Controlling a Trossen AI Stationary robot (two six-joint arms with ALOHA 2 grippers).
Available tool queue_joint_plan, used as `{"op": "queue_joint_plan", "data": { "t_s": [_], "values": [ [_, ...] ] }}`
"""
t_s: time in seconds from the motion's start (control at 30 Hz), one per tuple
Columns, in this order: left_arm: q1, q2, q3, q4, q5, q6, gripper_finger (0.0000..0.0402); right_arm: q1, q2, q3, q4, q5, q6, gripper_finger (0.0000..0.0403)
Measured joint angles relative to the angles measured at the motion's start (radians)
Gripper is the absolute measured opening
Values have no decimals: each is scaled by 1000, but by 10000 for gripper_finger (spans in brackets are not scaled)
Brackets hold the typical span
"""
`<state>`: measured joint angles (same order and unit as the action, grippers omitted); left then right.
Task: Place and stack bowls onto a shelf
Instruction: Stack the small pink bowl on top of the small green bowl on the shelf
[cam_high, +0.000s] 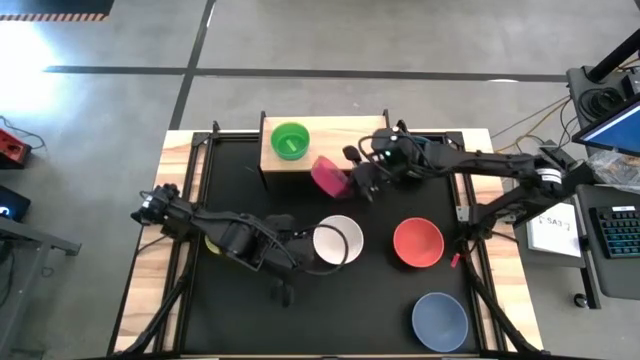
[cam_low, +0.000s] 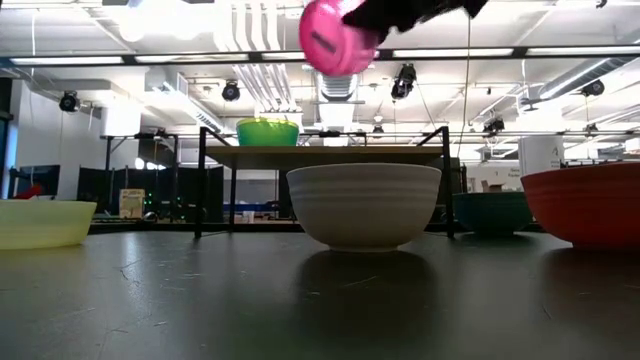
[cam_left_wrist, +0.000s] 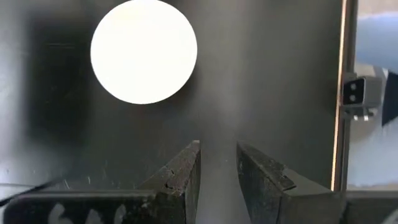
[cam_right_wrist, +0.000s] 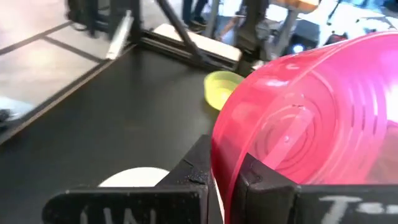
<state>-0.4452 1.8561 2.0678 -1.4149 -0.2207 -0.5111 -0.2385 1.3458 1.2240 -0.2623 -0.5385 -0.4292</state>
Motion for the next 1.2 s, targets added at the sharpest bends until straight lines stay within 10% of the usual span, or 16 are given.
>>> {"op": "queue_joint_plan", "data": {
  "t_s": [0.7, 1.2],
  "values": [
    [-223, 1, -2, -1, -131, -323, 84, -97, 371, 321, 182, 151, -142, 8],
    [-240, 2, -2, -4, -138, -340, 84, -152, 655, 718, -118, 298, -121, 8]
  ]
}}
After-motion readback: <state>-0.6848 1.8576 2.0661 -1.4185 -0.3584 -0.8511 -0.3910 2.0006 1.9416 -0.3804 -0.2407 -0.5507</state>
